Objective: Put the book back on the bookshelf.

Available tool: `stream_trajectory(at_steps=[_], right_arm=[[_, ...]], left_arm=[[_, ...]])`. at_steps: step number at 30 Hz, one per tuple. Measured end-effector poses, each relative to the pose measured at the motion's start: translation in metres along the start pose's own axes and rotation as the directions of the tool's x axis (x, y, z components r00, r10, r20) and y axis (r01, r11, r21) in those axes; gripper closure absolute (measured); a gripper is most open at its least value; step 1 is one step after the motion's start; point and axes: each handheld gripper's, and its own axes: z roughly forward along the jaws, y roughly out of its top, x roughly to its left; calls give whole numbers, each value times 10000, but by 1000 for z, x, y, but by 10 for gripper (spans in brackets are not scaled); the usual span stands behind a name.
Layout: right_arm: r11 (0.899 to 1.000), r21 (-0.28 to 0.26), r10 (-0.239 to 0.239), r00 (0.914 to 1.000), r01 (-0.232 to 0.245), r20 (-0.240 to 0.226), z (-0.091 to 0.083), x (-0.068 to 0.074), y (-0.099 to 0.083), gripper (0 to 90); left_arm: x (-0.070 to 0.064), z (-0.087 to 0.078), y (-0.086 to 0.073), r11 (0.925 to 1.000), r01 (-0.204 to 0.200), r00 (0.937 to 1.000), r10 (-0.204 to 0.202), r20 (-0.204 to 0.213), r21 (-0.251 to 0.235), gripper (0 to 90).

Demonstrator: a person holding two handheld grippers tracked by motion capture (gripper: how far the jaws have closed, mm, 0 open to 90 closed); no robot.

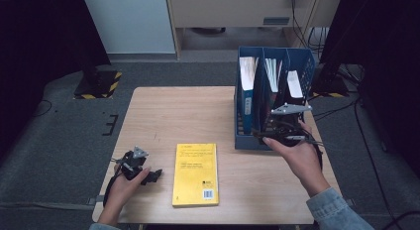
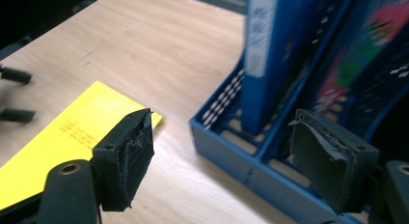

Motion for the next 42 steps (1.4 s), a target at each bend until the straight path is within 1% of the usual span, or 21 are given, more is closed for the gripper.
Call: stream_trajectory(at_steps=[3, 5, 7, 8, 10, 12, 13, 14, 18, 19, 21, 22, 26, 27, 29, 31, 35, 38, 39, 40, 42], right_arm=[[9999, 104, -83, 9996, 86, -288, 6, 11, -8, 233], [9999, 68, -149, 9992, 152, -374, 10, 17, -12, 234], [9994, 159, -306, 9984, 314, -473, 14, 23, -15, 246], [9991, 251, -325, 9976, 340, -606, 16, 26, -17, 249], [9979, 426, -450, 9964, 481, -722, 21, 31, -22, 257], [9973, 491, -493, 9944, 541, -938, 27, 35, -26, 261], [9971, 522, -500, 9943, 551, -944, 30, 37, -29, 263], [9968, 519, -551, 9940, 602, -944, 32, 38, -30, 272], [9964, 562, -563, 9907, 637, -1238, 44, 45, -38, 294], [9948, 660, -683, 9890, 774, -1315, 50, 49, -41, 304], [9938, 739, -712, 9866, 828, -1470, 57, 54, -46, 353], [9938, 771, -673, 9849, 804, -1595, 61, 57, -48, 356], [9942, 863, -464, 9800, 641, -1936, 77, 67, -57, 360], [9943, 851, -468, 9787, 649, -2001, 81, 69, -58, 363], [9939, 835, -533, 9774, 717, -2044, 87, 74, -60, 369], [9930, 907, -554, 9756, 762, -2125, 93, 78, -62, 369], [9934, 937, -450, 9748, 669, -2185, 103, 85, -68, 346], [9935, 905, -475, 9730, 695, -2257, 111, 92, -77, 321], [9934, 959, -388, 9719, 626, -2322, 113, 94, -80, 316], [9926, 970, -475, 9684, 732, -2447, 116, 95, -83, 333], [9913, 1108, -405, 9645, 716, -2610, 120, 100, -88, 331]], left_arm=[[0, 0, 0, 10000, -5, 10000, 5, 3, 8, 0], [0, 0, 0, 10000, -2, 10000, 2, 1, 19, 0], [0, 0, 0, 10000, -8, 10000, 8, -3, 30, 0], [0, 0, 0, 10000, -4, 10000, 4, 14, 55, 0], [1, -1, 2, 9998, -74, 10000, 73, 54, 185, 0], [3, -2, 1, 9999, 18, 10000, -19, 35, 114, 20], [3, -2, 1, 9999, 2, 10000, -3, 43, 100, 23], [4, -3, 2, 10000, 90, 9999, -90, 67, 41, 29], [7, -7, 3, 9988, 269, 9996, -268, 37, -416, 40], [7, -7, 3, 9989, 247, 9997, -246, 19, -402, 41], [6, -7, 4, 9992, 160, 9999, -158, 69, -369, 48], [5, -7, 5, 9993, 99, 9999, -96, 82, -374, 50], [3, -11, 7, 9980, 150, 9997, -138, 205, -608, 54], [2, -11, 7, 9976, 196, 9995, -180, 245, -664, 56], [0, -13, 8, 9968, 111, 9995, -88, 289, -791, 56], [-4, -15, 11, 9954, 128, 9985, -76, 546, -952, 58], [-14, -17, 14, 9945, -188, 9979, 251, 597, -1029, 59], [-21, -19, 16, 9937, -304, 9971, 377, 656, -1083, 59], [-23, -19, 17, 9938, -339, 9969, 411, 671, -1057, 59], [-26, -18, 18, 9941, -348, 9968, 419, 675, -1031, 59], [-32, -18, 19, 9935, -368, 9959, 454, 781, -1082, 50]])
